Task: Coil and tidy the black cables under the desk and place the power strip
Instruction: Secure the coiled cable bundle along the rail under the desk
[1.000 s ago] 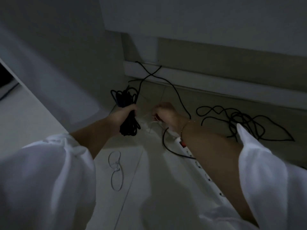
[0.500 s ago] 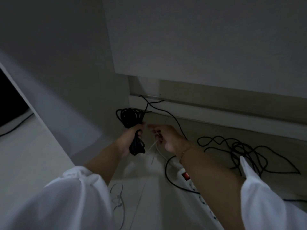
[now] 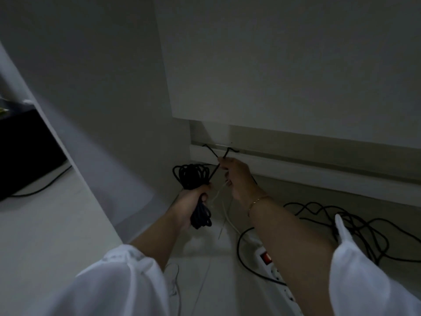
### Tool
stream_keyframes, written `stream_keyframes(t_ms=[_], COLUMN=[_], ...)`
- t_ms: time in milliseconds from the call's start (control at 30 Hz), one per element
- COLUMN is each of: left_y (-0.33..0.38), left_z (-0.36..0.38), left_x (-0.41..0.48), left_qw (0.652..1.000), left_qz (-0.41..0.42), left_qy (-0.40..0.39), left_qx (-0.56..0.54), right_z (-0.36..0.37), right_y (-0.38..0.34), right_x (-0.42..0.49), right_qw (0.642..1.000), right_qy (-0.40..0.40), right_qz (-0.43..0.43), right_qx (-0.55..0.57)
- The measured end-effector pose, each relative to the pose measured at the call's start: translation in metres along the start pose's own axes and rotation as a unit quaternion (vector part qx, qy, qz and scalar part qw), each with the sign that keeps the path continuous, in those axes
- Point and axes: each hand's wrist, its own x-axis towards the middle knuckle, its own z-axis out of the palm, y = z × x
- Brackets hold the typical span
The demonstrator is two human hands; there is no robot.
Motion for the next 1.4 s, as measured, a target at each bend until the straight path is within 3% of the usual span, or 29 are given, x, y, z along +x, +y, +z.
stream_keyframes(t_ms=[133,233,400,500,600,733,833,1100,1300,1400], left_y=[0.006,0.016,0.048,0.054,0.049,0.054,0.058,0.056,0.054,0.055], left_z=[0.005,0.012,0.014,0.018,0.025,0.043,0.051,0.048,0.049,0.050], left_x=[-0.005,-0.008,-0.016,-0.022,-0.019,-0.018,-0.012,0.008,0.027,0.036], left_qw=[0.997,0.993,0.995,0.990,0.989,0.998,0.996,0.998,0.983,0.979], left_qz=[-0.017,-0.016,-0.032,-0.084,-0.111,-0.063,-0.030,0.003,0.031,0.041], left_qy=[0.043,0.079,0.096,0.066,0.034,0.003,-0.029,-0.033,-0.129,-0.137], left_qx=[-0.066,-0.090,0.004,0.087,0.090,-0.008,-0.073,-0.051,-0.124,-0.147], right_z=[0.009,0.013,0.006,0.000,-0.005,-0.012,-0.017,-0.034,-0.031,-0.031], right_y=[0.000,0.004,0.009,-0.001,-0.017,-0.025,-0.033,-0.055,-0.058,-0.055], right_x=[0.002,0.005,0.001,-0.004,-0.009,-0.008,-0.008,-0.012,-0.015,-0.015], right_qw=[0.998,0.998,0.998,0.996,0.995,0.991,0.995,0.990,0.986,0.982], right_qy=[0.006,0.025,0.020,-0.003,-0.058,-0.069,-0.069,-0.102,-0.129,-0.149], right_qz=[-0.050,-0.037,-0.021,-0.025,-0.018,-0.012,0.014,-0.063,-0.056,-0.040], right_qx=[-0.035,-0.033,-0.057,-0.091,-0.085,-0.115,-0.068,-0.070,-0.084,-0.112])
